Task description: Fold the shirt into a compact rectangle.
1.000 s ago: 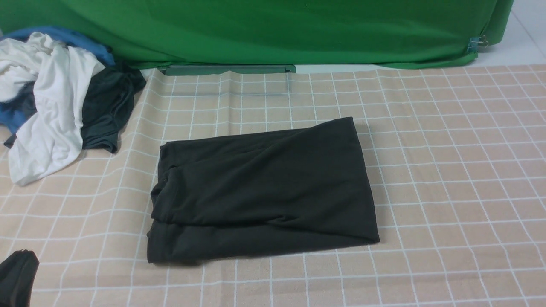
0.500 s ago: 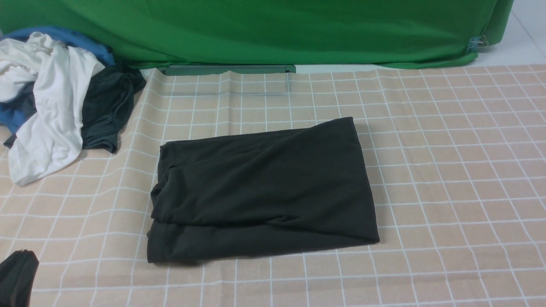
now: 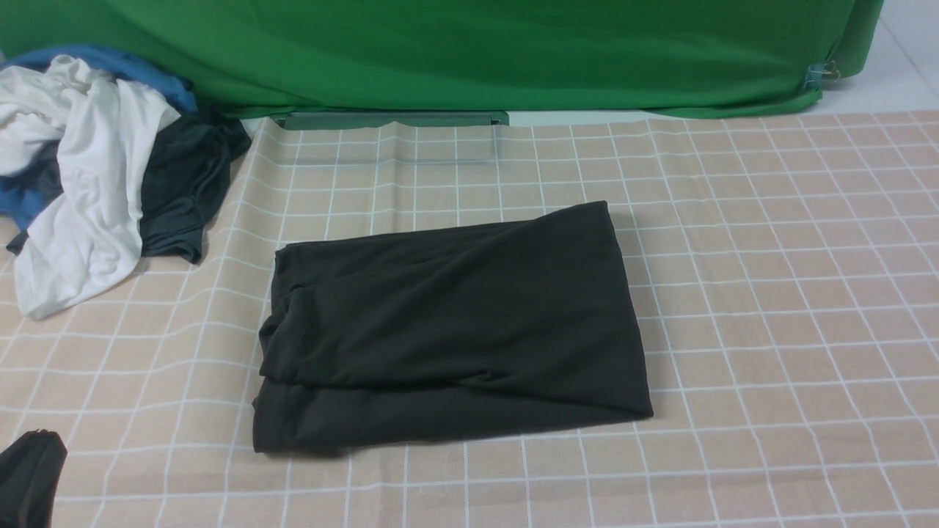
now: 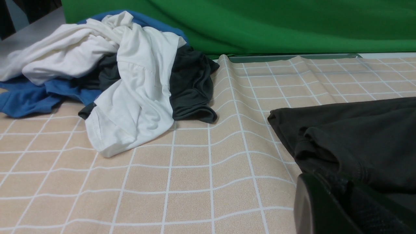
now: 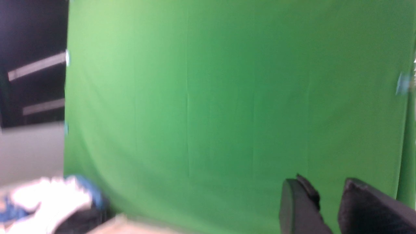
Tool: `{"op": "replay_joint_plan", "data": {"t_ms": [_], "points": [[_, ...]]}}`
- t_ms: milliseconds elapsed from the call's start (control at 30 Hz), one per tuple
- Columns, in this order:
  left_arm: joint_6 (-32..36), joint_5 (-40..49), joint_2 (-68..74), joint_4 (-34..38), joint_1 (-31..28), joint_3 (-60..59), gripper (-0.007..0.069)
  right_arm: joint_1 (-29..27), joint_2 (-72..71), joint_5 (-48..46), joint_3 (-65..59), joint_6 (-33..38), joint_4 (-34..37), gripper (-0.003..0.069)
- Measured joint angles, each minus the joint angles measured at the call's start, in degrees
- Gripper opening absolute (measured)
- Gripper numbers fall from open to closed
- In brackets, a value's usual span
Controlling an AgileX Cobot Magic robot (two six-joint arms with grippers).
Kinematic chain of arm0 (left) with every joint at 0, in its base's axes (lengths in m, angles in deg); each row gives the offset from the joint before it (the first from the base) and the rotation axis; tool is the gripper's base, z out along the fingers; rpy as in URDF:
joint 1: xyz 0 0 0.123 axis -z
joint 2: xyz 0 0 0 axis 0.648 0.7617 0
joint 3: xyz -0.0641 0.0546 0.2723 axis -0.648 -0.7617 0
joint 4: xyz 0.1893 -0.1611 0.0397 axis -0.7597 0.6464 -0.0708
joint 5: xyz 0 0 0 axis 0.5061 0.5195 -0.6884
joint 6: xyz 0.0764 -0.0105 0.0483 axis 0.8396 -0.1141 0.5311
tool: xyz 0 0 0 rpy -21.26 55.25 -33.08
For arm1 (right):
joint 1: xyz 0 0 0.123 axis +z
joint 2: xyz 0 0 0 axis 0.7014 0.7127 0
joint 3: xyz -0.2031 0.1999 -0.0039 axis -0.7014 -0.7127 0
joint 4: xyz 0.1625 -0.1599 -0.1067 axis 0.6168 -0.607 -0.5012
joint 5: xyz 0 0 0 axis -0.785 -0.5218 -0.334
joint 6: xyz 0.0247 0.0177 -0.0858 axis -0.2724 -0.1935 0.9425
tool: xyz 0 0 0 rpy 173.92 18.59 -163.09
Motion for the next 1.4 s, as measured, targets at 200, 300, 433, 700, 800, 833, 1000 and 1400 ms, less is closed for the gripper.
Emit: {"op": "replay_joint_plan", "data": {"t_ms": [200,300,433,700,800,833,1000,1400], "points": [[0.0,0.0,0.0,-0.02,0.0,0.0,0.002,-1.91,1.13,0.25,-9.91,1.26,0.0,0.0235],[0.0,0.0,0.0,-0.02,0.0,0.0,0.002,-6.07,1.15,0.42,-14.83,3.13,0.0,0.0237],[0.0,0.0,0.0,-0.02,0.0,0.0,0.002,-11.94,1.19,0.95,-20.63,5.04,0.0,0.0237],[0.0,0.0,0.0,-0.02,0.0,0.0,0.002,-19.59,-1.79,1.83,-30.22,5.36,0.0,0.0237],[0.0,-0.01,-0.02,-0.02,0.0,0.0,0.002,-20.38,-3.23,2.18,-31.2,3.91,0.0,0.0237],[0.0,-0.01,0.0,-0.02,0.0,0.0,0.002,-20.38,-3.29,2.34,-31.2,3.82,0.0,0.0237],[0.0,0.06,-0.02,-0.02,0.0,0.0,0.002,-20.45,-3.46,2.81,-31.2,3.09,0.0,0.0237],[0.06,0.06,-0.02,-0.02,0.0,0.0,0.002,-20.47,-3.46,2.8,-31.2,3.04,0.0,0.0237]]}}
